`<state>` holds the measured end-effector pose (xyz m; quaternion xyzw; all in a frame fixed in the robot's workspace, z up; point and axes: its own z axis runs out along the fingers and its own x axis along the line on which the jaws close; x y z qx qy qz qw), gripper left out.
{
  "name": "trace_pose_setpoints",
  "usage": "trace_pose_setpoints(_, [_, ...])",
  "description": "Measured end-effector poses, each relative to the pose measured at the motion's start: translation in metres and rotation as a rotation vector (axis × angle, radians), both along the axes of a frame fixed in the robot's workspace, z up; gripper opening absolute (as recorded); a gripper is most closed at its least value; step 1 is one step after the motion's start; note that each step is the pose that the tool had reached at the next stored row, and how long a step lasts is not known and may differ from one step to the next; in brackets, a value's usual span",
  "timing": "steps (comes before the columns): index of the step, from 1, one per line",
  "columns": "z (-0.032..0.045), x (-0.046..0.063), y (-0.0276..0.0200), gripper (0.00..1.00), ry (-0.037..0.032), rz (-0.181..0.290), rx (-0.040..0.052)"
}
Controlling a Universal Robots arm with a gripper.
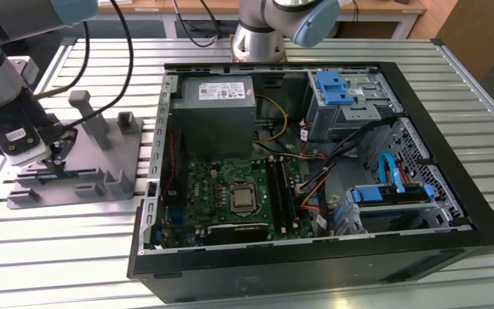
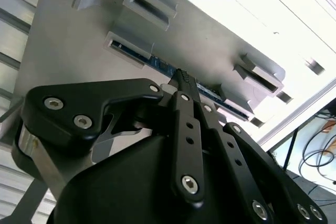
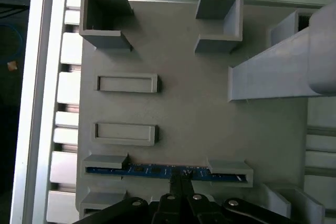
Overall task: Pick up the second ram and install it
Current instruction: 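Pick up the second ram and move it above second insertion slot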
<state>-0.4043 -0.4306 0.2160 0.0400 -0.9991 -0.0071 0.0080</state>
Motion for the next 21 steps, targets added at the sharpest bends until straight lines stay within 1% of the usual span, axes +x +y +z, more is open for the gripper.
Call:
trace_pose_setpoints(3, [0.0000, 0.0000, 0.0000, 0.10, 0.0000, 0.044, -0.0001])
trace_pose_setpoints(6, [0.0000, 0.0000, 0.0000, 0.10, 0.0000, 0.070, -0.0002])
trace_pose_setpoints(21, [0.0000, 0.0000, 0.0000, 0.10, -0.0001, 0.156, -0.0002])
